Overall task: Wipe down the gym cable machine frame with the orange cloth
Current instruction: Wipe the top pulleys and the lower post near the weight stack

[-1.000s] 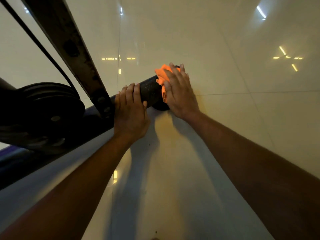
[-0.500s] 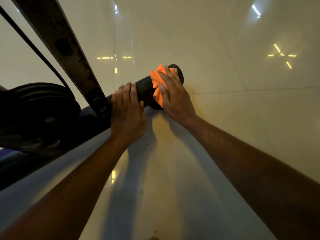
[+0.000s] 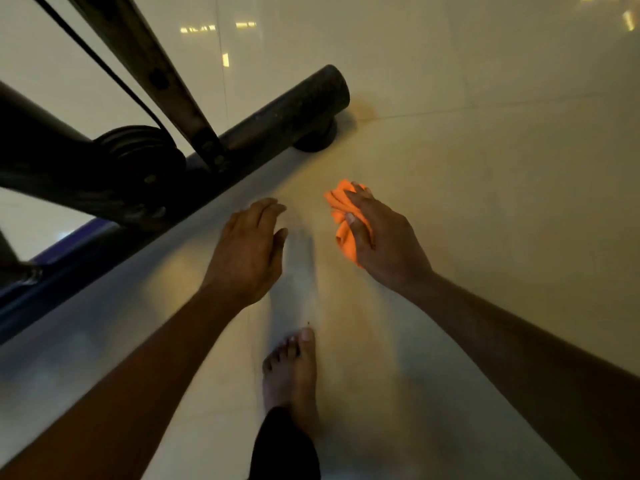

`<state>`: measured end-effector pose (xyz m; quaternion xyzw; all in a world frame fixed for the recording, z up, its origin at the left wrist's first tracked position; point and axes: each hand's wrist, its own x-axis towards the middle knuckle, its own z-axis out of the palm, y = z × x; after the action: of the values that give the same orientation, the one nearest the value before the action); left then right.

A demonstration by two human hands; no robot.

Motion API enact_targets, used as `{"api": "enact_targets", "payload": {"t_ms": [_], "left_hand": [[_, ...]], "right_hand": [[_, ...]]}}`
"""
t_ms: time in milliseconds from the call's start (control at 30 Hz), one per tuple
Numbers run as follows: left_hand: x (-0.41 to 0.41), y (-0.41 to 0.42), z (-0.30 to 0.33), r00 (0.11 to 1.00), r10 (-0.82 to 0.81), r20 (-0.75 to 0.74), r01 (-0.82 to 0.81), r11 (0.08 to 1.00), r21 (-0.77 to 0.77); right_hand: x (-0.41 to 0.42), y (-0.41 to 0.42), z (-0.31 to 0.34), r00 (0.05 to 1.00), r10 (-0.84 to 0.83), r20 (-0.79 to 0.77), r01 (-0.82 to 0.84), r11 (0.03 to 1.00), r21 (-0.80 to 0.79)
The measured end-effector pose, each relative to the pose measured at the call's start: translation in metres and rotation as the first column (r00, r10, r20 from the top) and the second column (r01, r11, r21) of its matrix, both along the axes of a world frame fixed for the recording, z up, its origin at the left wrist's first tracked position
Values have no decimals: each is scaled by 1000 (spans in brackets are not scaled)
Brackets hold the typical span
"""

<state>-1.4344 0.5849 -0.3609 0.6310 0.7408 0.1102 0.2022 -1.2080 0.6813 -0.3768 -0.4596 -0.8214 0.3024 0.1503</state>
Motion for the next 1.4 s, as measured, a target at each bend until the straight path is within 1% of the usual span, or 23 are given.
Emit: {"api": "enact_targets", "payload": {"t_ms": [133, 200, 300, 433, 567, 700, 800, 933, 1067, 1133, 1233, 1300, 1400], "left_hand": [[29, -42, 116, 999, -16, 47, 17, 999, -33], [39, -54, 187, 999, -21, 48, 23, 999, -49], [47, -62, 304, 999, -40, 29, 41, 999, -32], [45, -73, 478, 999, -53, -12, 53, 998, 34], [32, -83, 651, 989, -35, -144, 55, 989, 138], [4, -93, 823, 960, 16, -279, 62, 961, 270], [-21, -104, 945, 929, 78, -362, 73, 920, 385], [-55, -136, 1105, 902, 184, -390, 73, 826, 558], [-97, -178, 1243, 844, 251, -475, 169, 715, 678], [-120, -201, 1302, 804, 311, -506, 208, 650, 731], [-156, -240, 1380, 762, 395, -513, 232, 573, 786], [-182, -268, 1422, 721, 445, -532, 262, 536, 803], [-220, -307, 1471, 661, 517, -543, 291, 490, 821]], "right_hand": [[29, -38, 120, 999, -34, 20, 35, 998, -42], [40, -50, 197, 999, -28, 37, 31, 998, -55], [49, -58, 323, 999, -31, 14, 32, 998, -52], [51, -65, 495, 999, 6, -49, -4, 999, 42], [42, -65, 669, 991, 73, -114, -54, 986, 156], [16, -62, 845, 975, 160, -157, -101, 937, 333], [-9, -66, 968, 958, 208, -197, -94, 877, 472], [-54, -88, 1119, 921, 286, -265, -61, 777, 627], [-103, -120, 1246, 853, 393, -345, -8, 669, 743], [-131, -139, 1302, 813, 434, -388, 32, 632, 774], [-174, -172, 1377, 744, 483, -462, 106, 598, 795], [-203, -196, 1419, 709, 520, -477, 135, 564, 815], [-243, -233, 1470, 690, 541, -480, 204, 492, 847]]}}
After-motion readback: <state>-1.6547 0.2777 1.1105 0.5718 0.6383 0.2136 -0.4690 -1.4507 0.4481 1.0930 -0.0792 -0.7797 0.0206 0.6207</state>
